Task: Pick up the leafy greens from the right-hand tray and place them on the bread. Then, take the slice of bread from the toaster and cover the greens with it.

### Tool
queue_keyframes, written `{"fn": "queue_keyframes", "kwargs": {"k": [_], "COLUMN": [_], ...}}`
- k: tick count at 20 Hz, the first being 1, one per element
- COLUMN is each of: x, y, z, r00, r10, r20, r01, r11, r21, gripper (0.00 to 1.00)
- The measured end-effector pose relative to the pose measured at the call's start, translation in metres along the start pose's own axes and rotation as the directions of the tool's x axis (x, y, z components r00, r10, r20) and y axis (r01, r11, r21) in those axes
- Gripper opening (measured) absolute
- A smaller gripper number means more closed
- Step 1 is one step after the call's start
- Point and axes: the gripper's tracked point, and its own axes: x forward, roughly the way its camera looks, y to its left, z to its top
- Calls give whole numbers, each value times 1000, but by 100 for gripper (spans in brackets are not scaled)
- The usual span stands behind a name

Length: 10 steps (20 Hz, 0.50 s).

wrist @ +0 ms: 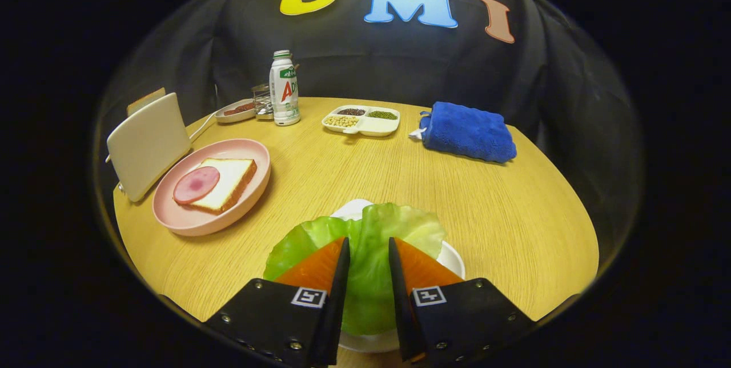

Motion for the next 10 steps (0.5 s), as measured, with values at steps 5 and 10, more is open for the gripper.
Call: {"fn": "queue_keyframes", "kwargs": {"k": [5, 10], "x": [-15, -16], "y": [-1, 3], "z": [4, 5], "r00": [999, 999], "r10": [-23, -20], "r20": [34, 50], "r01": [23, 22], "r11": [1000, 999], "r21": [-12, -36], "gripper": [0, 0]}}
